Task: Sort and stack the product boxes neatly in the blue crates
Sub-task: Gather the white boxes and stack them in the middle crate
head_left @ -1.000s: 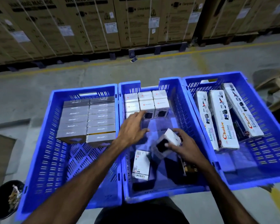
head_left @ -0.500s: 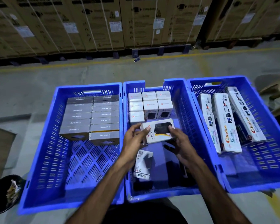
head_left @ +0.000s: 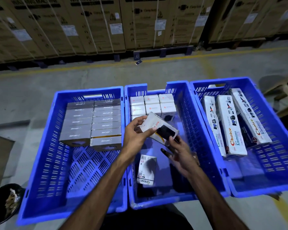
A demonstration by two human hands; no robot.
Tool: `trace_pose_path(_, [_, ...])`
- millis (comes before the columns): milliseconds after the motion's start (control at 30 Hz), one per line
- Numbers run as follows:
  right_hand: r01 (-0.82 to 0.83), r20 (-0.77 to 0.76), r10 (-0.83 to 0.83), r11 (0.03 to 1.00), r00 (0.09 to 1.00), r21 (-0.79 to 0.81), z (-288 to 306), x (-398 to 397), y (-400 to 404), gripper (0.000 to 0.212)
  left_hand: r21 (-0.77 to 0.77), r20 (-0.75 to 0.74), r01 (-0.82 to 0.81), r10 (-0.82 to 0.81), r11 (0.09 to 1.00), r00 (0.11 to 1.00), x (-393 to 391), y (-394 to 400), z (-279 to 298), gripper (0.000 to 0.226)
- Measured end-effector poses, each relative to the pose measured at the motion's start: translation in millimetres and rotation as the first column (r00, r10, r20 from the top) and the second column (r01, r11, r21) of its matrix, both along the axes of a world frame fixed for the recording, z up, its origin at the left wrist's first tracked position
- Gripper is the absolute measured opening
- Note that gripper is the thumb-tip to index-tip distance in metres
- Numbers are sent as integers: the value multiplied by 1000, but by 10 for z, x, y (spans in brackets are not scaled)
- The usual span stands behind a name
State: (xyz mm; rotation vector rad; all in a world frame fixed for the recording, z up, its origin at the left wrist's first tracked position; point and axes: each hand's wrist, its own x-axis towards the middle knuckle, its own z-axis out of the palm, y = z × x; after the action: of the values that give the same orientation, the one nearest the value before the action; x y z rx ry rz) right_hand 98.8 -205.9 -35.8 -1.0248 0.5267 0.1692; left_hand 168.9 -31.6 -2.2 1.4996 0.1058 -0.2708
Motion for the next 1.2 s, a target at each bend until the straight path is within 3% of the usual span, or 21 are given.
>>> trace_pose_path(67, [-45, -21, 40, 937, 999, -346, -5, -20, -84, 40, 122, 58, 70, -78, 990, 995, 108, -22, -16, 55])
trace_pose_path(133, [-8, -7, 4, 794, 1000, -607, 56, -22, -205, 46, 266, 106, 140, -174, 954, 979, 241, -74, -36, 58])
trace_pose_path(233, [116, 134, -14, 598, 991, -793, 226, 15, -455, 33, 509, 182, 205, -337, 836, 924, 471, -183, -84, 63])
trace_pose_path(300, [154, 191, 60, 385, 980, -910, 307, 54, -637, 26, 644, 223, 213, -446, 735, 867, 637, -267, -141, 63])
trace_pose_path(367, [146, 178, 132, 216, 975, -965, 318, 96, -823, 25, 758, 240, 193, -542, 623, 805, 786, -332, -214, 60])
trace_pose_path(433, [77, 102, 187, 136, 977, -988, 263, 126, -995, 30, 845, 213, 174, -616, 506, 758, 912, -348, -307, 57])
trace_pose_path(700, [55, 106, 294, 175, 950, -983, 1, 25, -1366, 36, 995, 89, -38, -714, 88, 694, 1024, -374, -592, 58])
trace_pose_path(800, [62, 114, 325, 166, 939, -984, -36, -16, -1397, 38, 994, 77, -105, -709, 5, 701, 951, -402, -669, 51])
trace_pose_path(933, [60, 114, 345, 164, 932, -985, -103, -43, -1417, 40, 993, 106, -118, -662, 28, 742, 833, -446, -760, 48])
trace_pose_path(1033, [84, 145, 355, 181, 924, -980, -138, -43, -1427, 40, 988, 141, -151, -614, 36, 777, 697, -527, -750, 60])
trace_pose_path(1133, [108, 183, 334, 229, 925, -967, -132, -31, -1432, 40, 971, 236, -164, -615, 171, 753, 342, -734, -692, 55])
trace_pose_path(1200, [114, 198, 329, 256, 923, -960, -134, -30, -1435, 41, 955, 226, -33, -654, 294, 722, 4, -905, -764, 48])
